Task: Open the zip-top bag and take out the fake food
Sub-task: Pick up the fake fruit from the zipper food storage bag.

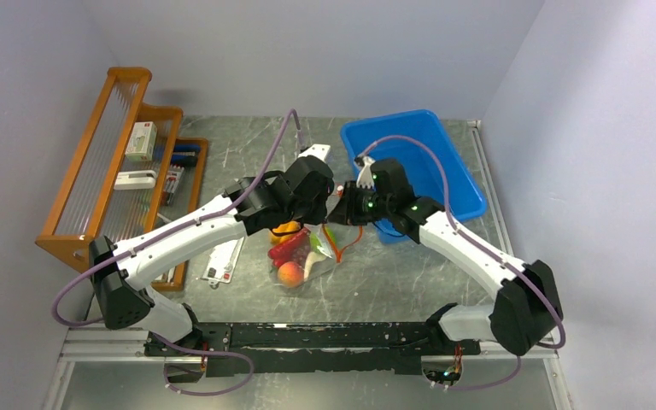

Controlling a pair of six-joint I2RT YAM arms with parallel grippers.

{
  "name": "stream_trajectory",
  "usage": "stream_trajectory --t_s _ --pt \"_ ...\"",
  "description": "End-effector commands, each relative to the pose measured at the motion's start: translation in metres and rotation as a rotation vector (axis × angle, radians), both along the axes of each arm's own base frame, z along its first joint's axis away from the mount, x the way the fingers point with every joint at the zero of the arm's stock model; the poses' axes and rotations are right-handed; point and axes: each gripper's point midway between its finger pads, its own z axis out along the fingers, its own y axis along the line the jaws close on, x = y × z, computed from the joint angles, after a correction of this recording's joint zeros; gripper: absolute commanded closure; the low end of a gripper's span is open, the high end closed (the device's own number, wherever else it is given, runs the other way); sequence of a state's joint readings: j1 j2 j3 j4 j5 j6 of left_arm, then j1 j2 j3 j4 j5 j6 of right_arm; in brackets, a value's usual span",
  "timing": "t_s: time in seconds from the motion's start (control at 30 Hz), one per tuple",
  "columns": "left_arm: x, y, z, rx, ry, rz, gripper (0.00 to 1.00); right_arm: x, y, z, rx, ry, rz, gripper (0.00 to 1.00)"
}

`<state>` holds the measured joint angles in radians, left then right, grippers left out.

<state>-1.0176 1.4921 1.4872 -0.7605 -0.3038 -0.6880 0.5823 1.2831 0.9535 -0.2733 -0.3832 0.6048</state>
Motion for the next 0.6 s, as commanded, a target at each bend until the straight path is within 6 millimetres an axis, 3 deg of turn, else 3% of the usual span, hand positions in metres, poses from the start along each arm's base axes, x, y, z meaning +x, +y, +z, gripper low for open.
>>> stream_trajectory --t_s 0.0,0.03,0.17,0.3,0.37,0.47,0.57 --pt "-0.001 -0.003 0.013 -0.066 -0.016 -0.010 0.89 -0.012 0.005 -0.027 0.011 0.065 0.053 0.81" --pt "-0.001 -0.003 0.014 -0.074 -0.015 -0.012 0.84 -0.014 0.007 -0.032 0.011 0.079 0.070 0.81" --pt "0.001 0.008 0.012 -0.088 -0.001 0.011 0.41 -0.017 0.009 -0.051 0.002 0.118 0.091 0.78" --pt "0.012 0.042 0.002 -0.118 0.044 0.081 0.31 -0.019 0.006 -0.064 -0.003 0.133 0.072 0.73" --pt "0.016 0.067 -0.013 -0.144 0.068 0.135 0.24 -0.021 0.005 -0.068 -0.013 0.137 0.080 0.70" --pt "0.021 0.102 -0.040 -0.203 0.124 0.220 0.21 -0.024 -0.001 -0.075 -0.058 0.134 0.098 0.64" --pt "0.014 0.120 -0.071 -0.228 0.192 0.267 0.14 -0.022 -0.013 -0.086 -0.153 0.121 0.093 0.55"
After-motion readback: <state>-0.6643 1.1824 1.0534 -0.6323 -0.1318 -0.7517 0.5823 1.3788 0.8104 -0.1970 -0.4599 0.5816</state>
